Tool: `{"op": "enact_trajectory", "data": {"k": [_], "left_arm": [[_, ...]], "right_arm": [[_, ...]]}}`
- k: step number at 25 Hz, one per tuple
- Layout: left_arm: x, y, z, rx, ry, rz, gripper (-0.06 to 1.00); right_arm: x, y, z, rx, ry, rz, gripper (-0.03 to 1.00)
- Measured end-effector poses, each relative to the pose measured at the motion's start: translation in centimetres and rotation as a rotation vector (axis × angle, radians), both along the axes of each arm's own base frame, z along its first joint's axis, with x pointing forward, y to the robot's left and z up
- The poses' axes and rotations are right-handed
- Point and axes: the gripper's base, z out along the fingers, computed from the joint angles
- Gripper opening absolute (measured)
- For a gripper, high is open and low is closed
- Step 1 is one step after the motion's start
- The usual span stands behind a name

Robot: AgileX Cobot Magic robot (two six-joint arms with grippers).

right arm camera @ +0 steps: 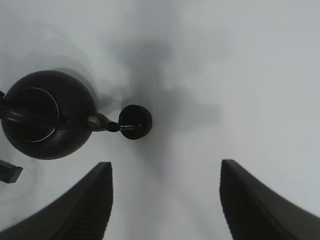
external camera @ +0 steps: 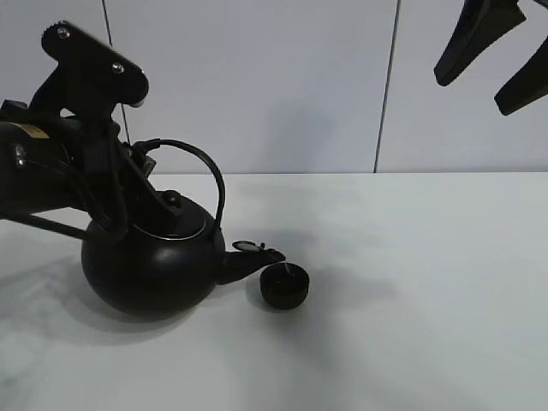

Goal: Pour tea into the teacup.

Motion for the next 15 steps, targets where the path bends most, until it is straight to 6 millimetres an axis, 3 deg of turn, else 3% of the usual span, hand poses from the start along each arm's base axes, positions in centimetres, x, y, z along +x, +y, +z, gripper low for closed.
{"op": "enact_trajectory", "data": {"k": [15], "left_arm": [[0.01, 0.02, 0.0, 0.035, -0.008, -0.013, 0.11]], "right_arm": [[0.0, 0.0, 0.0, 0.0, 0.0, 0.0, 0.43]]}}
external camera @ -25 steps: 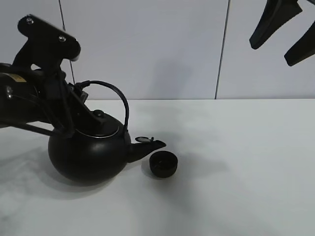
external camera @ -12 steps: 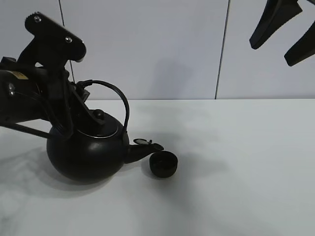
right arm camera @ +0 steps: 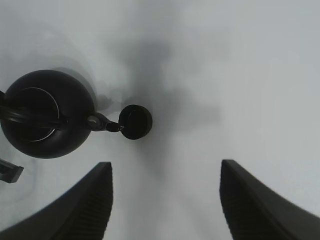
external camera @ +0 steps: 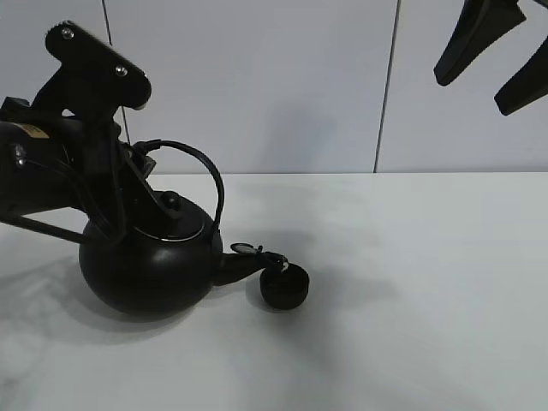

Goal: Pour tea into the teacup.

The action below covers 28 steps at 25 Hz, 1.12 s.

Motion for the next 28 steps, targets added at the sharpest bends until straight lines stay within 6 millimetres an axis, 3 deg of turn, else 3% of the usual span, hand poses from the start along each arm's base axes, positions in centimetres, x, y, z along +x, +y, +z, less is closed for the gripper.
{"op": "enact_trajectory", "data": {"k": [17, 28], "left_arm": [[0.0, 0.0, 0.0, -0.01, 0.002, 0.004, 0.11], [0.07, 0.05, 0.15, -0.252, 0.041, 0.1, 0.11]], "right_arm": [[-0.01, 0.03, 0.01, 0.004, 0.001, 0.0, 0.43], [-0.01, 0.03, 0.01, 0.004, 0.001, 0.0, 0.43]]}}
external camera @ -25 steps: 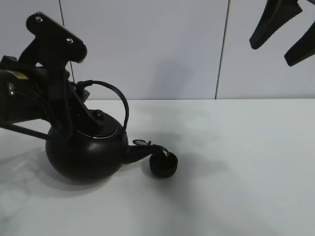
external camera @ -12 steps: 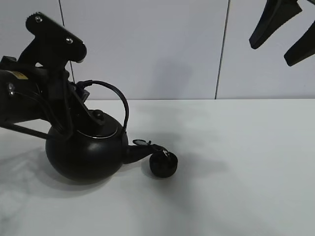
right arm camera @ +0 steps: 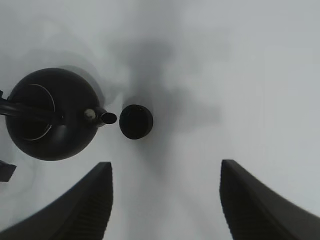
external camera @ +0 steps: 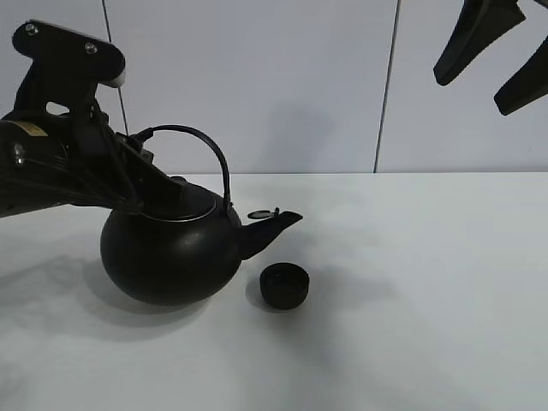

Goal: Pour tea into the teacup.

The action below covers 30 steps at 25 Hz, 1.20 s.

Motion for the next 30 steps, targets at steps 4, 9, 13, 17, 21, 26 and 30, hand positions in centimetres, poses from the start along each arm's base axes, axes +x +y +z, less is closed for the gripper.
{"op": "enact_trajectory", "data": {"k": [4, 9, 13, 17, 21, 26, 30], "left_arm": [[0.0, 0.0, 0.2, -0.135, 0.009, 0.05, 0.11], [-0.7, 0.7, -0.1, -0.255, -0.033, 0.069, 0.11], [-2.0, 2.2, -1.1, -0.263, -0.042, 0.094, 0.11], [-3.5, 3.6, -2.3, -0.233, -0.023, 0.112, 0.11], [-4.4, 4.8, -3.3, -0.195, 0.016, 0.114, 0.11], [-3.9, 6.2, -3.5, -0.214, 0.026, 0.095, 0.11], [-3.5, 7.0, -3.5, -0.219, 0.024, 0.105, 0.11]], "right_arm": [[0.0, 0.0, 0.0, 0.0, -0.001, 0.0, 0.43], [0.0, 0.0, 0.0, 0.0, -0.001, 0.0, 0.43], [0.0, 0.0, 0.0, 0.0, 0.0, 0.0, 0.43], [0.0, 0.0, 0.0, 0.0, 0.0, 0.0, 0.43], [0.0, 0.0, 0.0, 0.0, 0.0, 0.0, 0.43], [0.0, 0.0, 0.0, 0.0, 0.0, 0.0, 0.43], [0.0, 0.0, 0.0, 0.0, 0.0, 0.0, 0.43]]}}
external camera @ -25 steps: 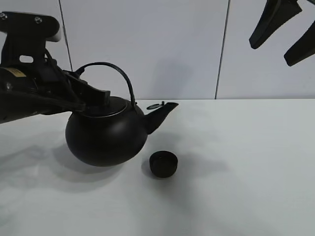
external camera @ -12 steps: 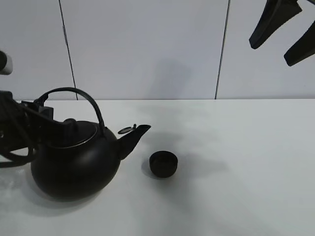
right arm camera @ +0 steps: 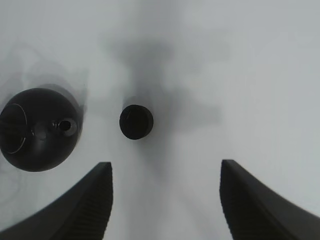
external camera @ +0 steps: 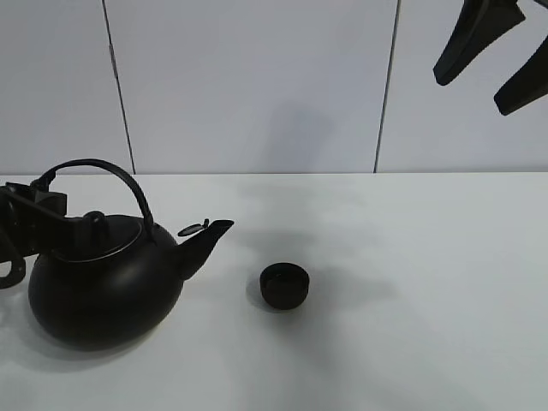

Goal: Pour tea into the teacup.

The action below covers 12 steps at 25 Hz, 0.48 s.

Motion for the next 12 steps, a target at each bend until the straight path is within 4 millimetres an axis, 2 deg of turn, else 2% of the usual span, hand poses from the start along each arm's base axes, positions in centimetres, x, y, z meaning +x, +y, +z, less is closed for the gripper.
{"op": "enact_trajectory", "data": {"k": [12], "left_arm": [[0.27, -0.5, -0.86, 0.022, -0.015, -0.08, 0.11]], "right_arm": [[0.0, 0.03, 0.01, 0.004, 0.0, -0.001, 0.43]]}}
